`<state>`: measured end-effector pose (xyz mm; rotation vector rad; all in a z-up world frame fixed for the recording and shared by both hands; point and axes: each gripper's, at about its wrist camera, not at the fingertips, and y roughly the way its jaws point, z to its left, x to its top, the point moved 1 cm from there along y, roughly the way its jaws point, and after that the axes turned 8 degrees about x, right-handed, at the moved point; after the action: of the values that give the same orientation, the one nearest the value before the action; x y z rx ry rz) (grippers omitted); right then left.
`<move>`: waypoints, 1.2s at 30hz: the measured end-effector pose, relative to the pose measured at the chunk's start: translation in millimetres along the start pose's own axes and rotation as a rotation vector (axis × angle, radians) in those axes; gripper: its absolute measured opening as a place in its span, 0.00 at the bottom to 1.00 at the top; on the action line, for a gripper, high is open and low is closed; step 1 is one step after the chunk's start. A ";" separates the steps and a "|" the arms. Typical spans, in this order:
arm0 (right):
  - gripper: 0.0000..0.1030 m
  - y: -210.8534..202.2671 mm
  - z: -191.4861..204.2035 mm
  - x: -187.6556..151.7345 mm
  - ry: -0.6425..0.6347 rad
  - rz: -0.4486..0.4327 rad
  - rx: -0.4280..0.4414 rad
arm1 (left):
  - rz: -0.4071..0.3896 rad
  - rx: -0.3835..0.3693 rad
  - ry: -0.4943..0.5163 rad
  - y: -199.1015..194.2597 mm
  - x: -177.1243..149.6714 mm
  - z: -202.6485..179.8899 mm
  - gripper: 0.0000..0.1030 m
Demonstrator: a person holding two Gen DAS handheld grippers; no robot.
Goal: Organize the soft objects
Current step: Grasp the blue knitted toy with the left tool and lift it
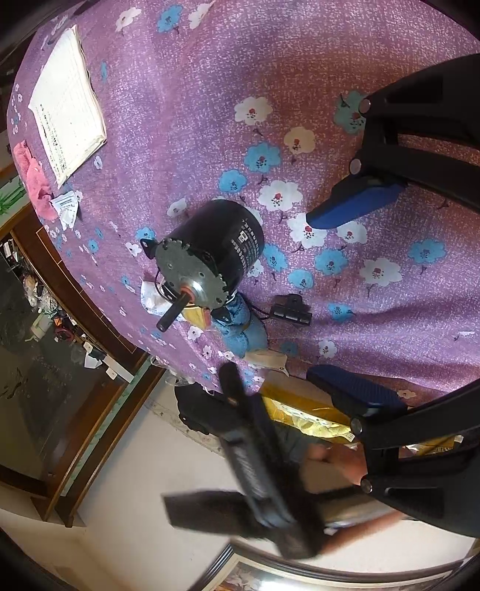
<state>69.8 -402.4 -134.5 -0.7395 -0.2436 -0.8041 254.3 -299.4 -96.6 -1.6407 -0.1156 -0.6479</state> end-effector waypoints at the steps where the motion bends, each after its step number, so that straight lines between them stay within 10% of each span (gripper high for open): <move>1: 0.73 0.1 0.2 0.4 0.000 -0.001 0.000 | 0.010 -0.017 -0.005 5.4 3.6 0.1 0.86; 6: 0.73 -0.7 -1.3 1.6 0.005 -0.005 0.001 | 0.117 -0.122 -0.008 34.3 7.5 -2.9 0.86; 17: 0.73 -0.4 -0.9 1.2 0.002 -0.002 0.005 | 0.169 -0.021 0.011 47.1 -6.4 -16.8 0.78; 22: 0.73 -0.5 -3.1 1.1 0.015 -0.002 0.004 | 0.180 -0.036 -0.013 42.2 -10.6 -18.5 0.49; 36: 0.73 1.1 -2.1 -0.5 0.004 0.007 -0.001 | 0.000 0.008 -0.063 -41.2 -47.3 10.1 0.37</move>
<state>70.1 -403.1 -136.9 -0.7396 -0.2370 -0.7994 200.5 -268.5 -82.9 -1.6535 -0.1634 -0.5952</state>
